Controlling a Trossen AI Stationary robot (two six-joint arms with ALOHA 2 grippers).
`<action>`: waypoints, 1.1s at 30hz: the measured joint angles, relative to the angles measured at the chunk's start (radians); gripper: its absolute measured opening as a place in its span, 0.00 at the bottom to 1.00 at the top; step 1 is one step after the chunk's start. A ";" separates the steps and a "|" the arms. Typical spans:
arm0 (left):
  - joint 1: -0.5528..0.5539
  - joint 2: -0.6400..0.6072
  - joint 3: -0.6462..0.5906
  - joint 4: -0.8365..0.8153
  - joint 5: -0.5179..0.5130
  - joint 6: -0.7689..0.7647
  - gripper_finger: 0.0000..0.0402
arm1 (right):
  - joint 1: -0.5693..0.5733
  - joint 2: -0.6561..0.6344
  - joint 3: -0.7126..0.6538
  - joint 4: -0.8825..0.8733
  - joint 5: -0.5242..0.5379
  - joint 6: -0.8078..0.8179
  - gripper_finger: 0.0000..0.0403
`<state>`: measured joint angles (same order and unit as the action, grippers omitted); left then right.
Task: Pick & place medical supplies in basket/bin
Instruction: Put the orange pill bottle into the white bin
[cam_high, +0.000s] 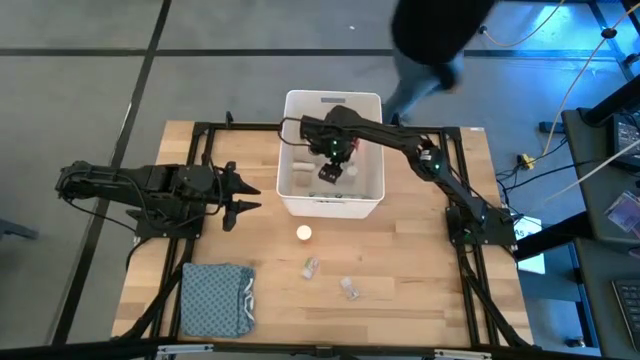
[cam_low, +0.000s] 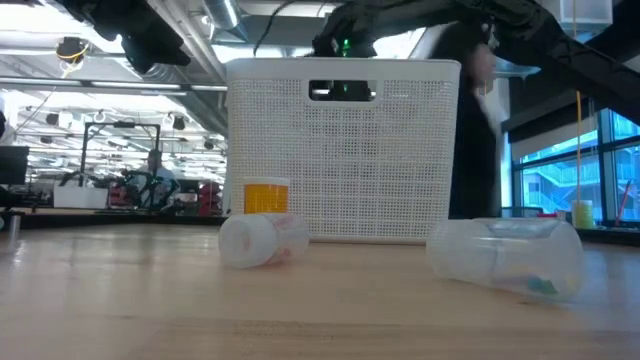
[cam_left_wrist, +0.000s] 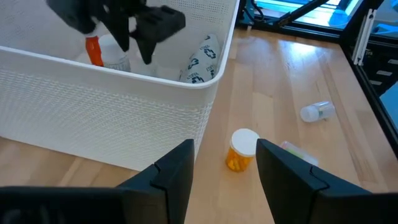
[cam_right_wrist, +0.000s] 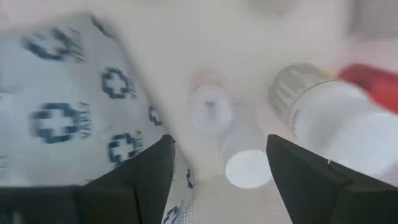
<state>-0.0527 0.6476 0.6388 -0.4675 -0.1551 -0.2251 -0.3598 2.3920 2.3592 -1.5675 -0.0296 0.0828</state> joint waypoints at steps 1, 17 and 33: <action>0.000 0.000 0.000 0.000 0.000 0.000 0.41 | 0.003 -0.019 -0.009 0.019 0.000 0.014 0.62; 0.000 0.000 0.000 0.001 0.000 0.002 0.41 | 0.200 -0.315 -0.003 0.052 0.098 0.123 0.62; 0.000 0.000 0.000 0.000 0.080 0.047 0.41 | 0.775 -0.397 -0.068 -0.002 0.325 0.623 0.62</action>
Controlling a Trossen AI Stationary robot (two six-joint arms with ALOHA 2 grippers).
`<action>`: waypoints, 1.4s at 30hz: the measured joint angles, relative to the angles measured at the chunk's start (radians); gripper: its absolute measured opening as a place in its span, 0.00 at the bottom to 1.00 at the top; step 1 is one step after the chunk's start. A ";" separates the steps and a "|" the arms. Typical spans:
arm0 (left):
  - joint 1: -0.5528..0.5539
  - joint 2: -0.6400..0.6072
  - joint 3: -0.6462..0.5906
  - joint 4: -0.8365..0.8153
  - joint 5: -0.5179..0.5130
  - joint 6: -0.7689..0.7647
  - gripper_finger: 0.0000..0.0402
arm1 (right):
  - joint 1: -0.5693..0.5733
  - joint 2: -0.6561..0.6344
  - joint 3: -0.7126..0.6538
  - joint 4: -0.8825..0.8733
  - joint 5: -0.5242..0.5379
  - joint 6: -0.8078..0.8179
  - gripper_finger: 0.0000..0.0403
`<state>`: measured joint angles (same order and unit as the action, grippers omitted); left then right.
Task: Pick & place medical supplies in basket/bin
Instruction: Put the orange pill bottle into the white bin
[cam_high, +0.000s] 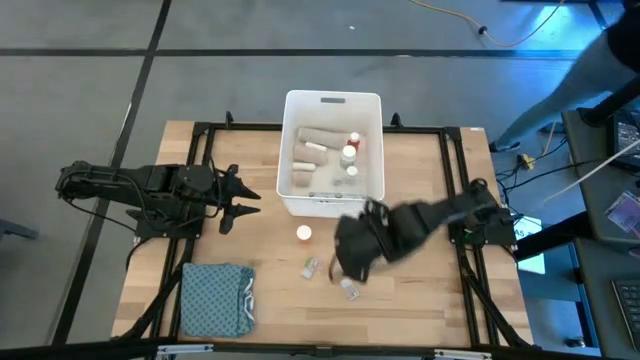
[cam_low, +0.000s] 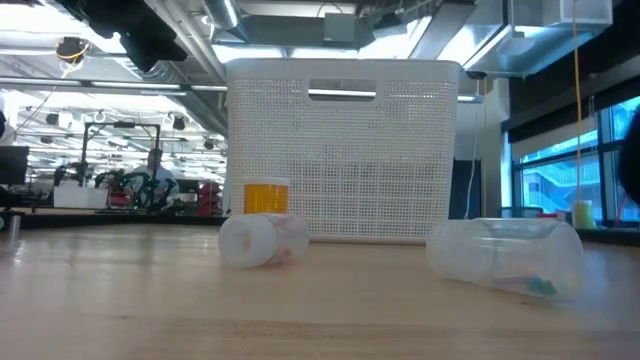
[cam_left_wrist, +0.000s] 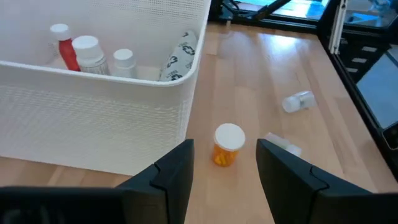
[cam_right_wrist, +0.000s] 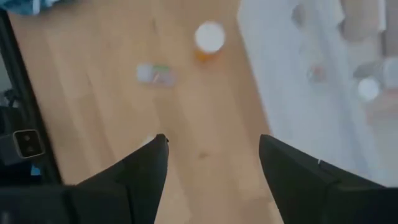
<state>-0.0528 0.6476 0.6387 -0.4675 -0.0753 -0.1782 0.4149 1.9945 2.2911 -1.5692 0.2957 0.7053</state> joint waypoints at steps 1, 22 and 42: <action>0.000 0.000 0.000 0.000 0.000 0.005 0.41 | 0.028 0.000 -0.017 0.002 0.011 0.049 0.62; -0.112 0.134 0.000 0.302 0.396 0.173 0.41 | 0.279 0.000 -0.422 0.117 0.481 0.502 0.62; -0.144 0.210 0.000 0.449 0.296 0.049 0.41 | 0.432 -0.077 -0.943 0.140 0.771 0.999 0.62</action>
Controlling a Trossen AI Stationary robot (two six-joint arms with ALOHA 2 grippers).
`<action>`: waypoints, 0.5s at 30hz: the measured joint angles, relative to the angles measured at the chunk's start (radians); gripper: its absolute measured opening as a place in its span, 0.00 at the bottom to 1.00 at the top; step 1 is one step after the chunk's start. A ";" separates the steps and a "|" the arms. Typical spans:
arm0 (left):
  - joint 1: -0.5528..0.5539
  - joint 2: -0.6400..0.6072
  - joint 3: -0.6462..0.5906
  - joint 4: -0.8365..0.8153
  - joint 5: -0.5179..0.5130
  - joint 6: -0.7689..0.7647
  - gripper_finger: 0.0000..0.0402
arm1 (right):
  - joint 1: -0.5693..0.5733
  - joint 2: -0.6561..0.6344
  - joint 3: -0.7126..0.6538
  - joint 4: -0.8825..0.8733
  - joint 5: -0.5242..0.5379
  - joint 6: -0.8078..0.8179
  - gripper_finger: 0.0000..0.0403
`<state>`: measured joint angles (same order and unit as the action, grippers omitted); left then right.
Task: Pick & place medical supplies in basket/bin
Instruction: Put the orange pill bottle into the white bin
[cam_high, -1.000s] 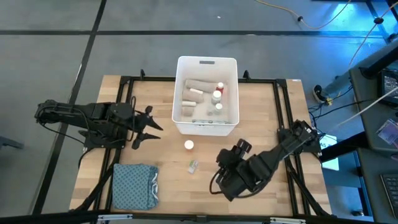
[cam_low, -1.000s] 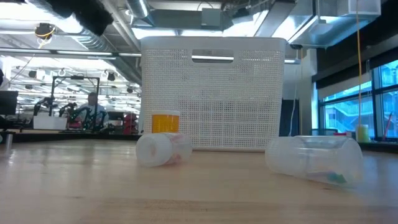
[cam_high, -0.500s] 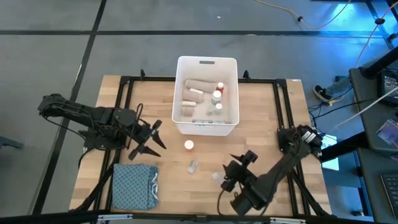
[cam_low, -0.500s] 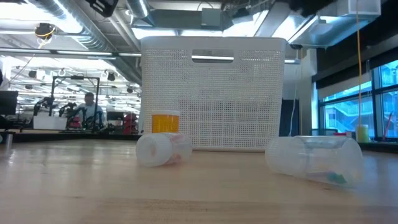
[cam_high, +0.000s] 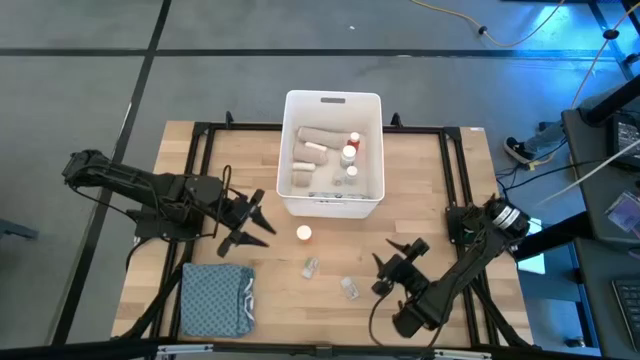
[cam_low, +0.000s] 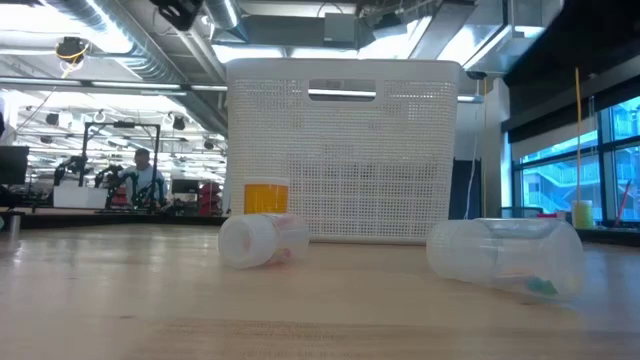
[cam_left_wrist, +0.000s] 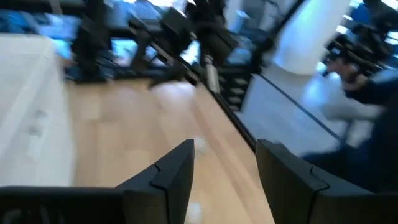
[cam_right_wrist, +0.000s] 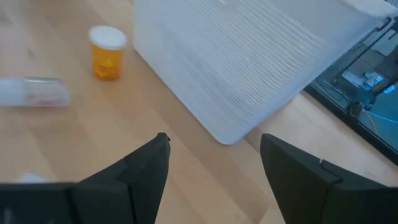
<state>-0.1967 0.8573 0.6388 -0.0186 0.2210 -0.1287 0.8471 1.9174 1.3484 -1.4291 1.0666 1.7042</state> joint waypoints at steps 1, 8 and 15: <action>0.000 0.012 0.000 0.026 -0.023 0.001 0.41 | 0.002 -0.021 -0.035 0.013 0.005 0.005 0.62; 0.000 0.111 0.000 0.146 -0.151 0.008 0.45 | 0.044 -0.238 -0.320 0.248 0.094 -0.078 0.62; 0.000 0.266 0.000 0.304 -0.153 0.011 0.66 | 0.075 -0.482 -0.611 0.842 0.053 -0.406 0.62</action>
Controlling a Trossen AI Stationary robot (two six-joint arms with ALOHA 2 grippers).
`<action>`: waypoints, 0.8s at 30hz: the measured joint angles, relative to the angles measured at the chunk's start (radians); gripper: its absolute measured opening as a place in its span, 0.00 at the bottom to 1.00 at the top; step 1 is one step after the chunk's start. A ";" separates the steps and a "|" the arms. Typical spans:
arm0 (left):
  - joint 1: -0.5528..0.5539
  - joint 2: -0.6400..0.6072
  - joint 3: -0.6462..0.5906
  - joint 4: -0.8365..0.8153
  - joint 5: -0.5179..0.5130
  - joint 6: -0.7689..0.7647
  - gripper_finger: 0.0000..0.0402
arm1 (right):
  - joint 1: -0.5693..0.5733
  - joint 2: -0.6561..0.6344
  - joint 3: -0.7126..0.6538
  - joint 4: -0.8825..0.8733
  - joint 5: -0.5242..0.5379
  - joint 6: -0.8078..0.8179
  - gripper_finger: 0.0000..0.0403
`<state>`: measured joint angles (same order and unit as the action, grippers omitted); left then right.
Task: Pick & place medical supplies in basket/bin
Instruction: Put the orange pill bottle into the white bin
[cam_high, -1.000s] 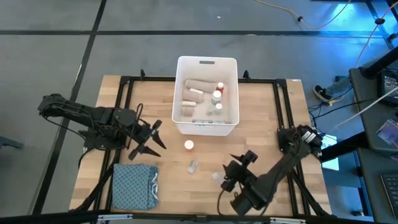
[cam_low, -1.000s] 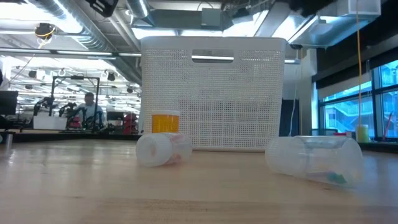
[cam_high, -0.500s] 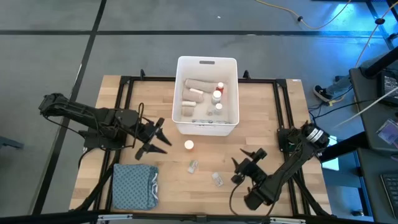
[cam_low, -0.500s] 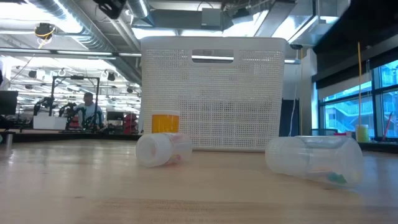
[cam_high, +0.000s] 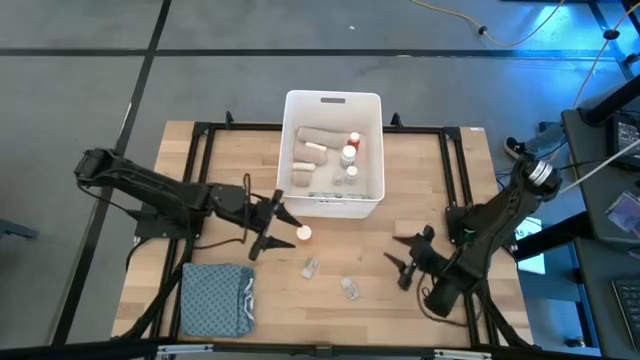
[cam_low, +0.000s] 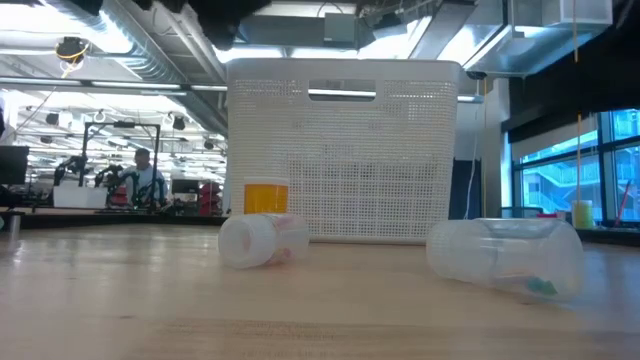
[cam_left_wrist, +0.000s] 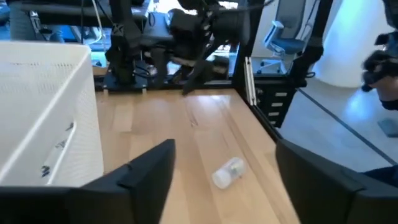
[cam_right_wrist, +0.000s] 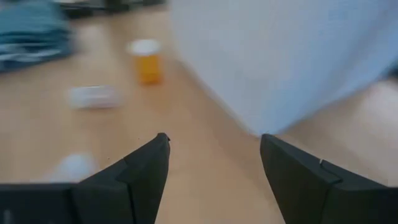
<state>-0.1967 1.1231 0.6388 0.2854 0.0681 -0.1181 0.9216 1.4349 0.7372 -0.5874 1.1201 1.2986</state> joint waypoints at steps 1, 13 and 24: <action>0.002 0.021 0.003 0.009 0.000 0.000 0.70 | 0.003 -0.021 -0.026 0.123 -0.017 -0.107 0.62; -0.019 0.234 0.145 0.151 0.005 -0.052 0.86 | 0.006 -0.088 -0.228 0.989 -0.210 -0.939 0.62; -0.155 0.287 0.341 -0.190 -0.453 -0.274 0.86 | 0.006 -0.228 -0.342 0.988 -0.276 -0.991 0.62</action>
<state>-0.3516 1.4096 0.9801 0.0951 -0.3852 -0.3918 0.9272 1.2071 0.3950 0.4007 0.8443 0.3073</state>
